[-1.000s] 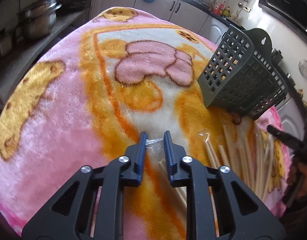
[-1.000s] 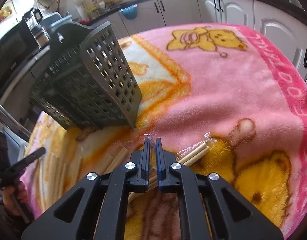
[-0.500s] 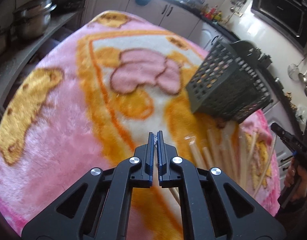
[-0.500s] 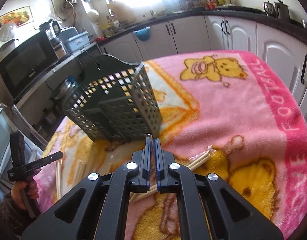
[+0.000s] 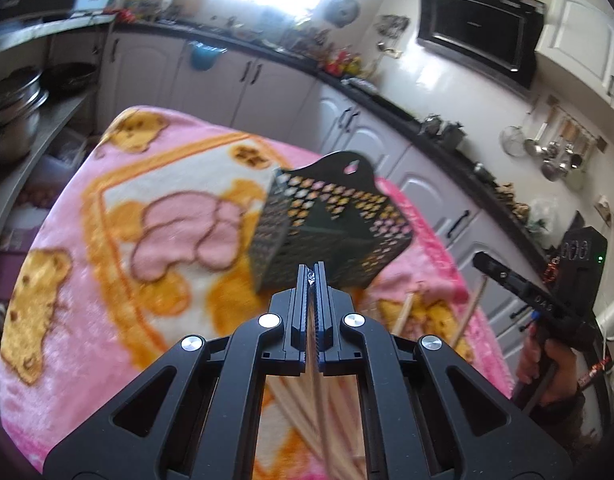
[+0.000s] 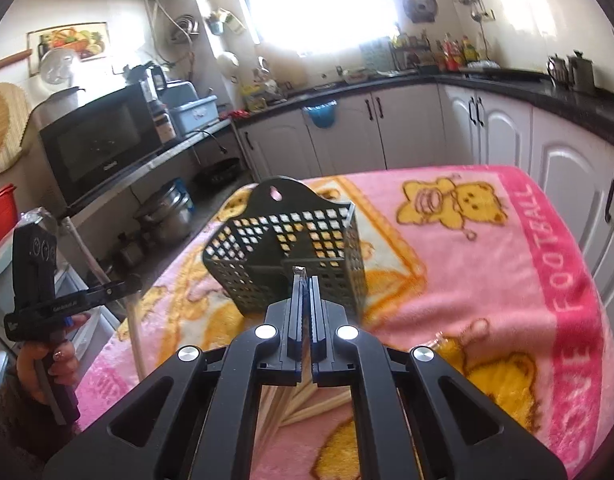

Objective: Organize utensils
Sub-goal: 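Lift the held chopsticks with both tools and carry them above the green caddy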

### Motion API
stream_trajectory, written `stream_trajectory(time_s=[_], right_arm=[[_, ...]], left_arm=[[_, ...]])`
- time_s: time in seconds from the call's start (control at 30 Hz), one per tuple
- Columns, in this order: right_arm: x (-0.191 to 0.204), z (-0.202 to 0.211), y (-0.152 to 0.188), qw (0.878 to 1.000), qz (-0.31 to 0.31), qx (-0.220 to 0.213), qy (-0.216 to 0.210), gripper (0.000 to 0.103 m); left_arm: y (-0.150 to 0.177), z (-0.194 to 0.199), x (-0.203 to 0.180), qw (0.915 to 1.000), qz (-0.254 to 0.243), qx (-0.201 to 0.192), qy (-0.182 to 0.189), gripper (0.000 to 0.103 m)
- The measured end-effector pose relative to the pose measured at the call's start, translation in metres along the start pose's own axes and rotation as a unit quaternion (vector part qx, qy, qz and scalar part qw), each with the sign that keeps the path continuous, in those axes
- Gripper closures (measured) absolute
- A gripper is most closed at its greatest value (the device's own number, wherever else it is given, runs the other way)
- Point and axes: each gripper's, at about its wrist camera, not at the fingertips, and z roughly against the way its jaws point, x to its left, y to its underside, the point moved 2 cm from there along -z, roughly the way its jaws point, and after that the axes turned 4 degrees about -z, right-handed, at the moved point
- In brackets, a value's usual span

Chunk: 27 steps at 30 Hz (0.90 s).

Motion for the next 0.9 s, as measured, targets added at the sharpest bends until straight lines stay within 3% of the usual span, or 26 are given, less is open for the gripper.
stream_trajectory(time_s=[0.47, 0.9], right_arm=[[0.031, 0.035, -0.014, 0.999, 0.03, -0.042, -0.001, 0.101], [0.043, 0.065, -0.04, 0.995, 0.046, -0.093, -0.002, 0.101]], left_arm=[[-0.027, 0.001, -0.063, 0.9947, -0.07, -0.021, 0.073, 0.102], [-0.057, 0.002, -0.096, 0.9884, -0.099, -0.052, 0.103, 0.102]])
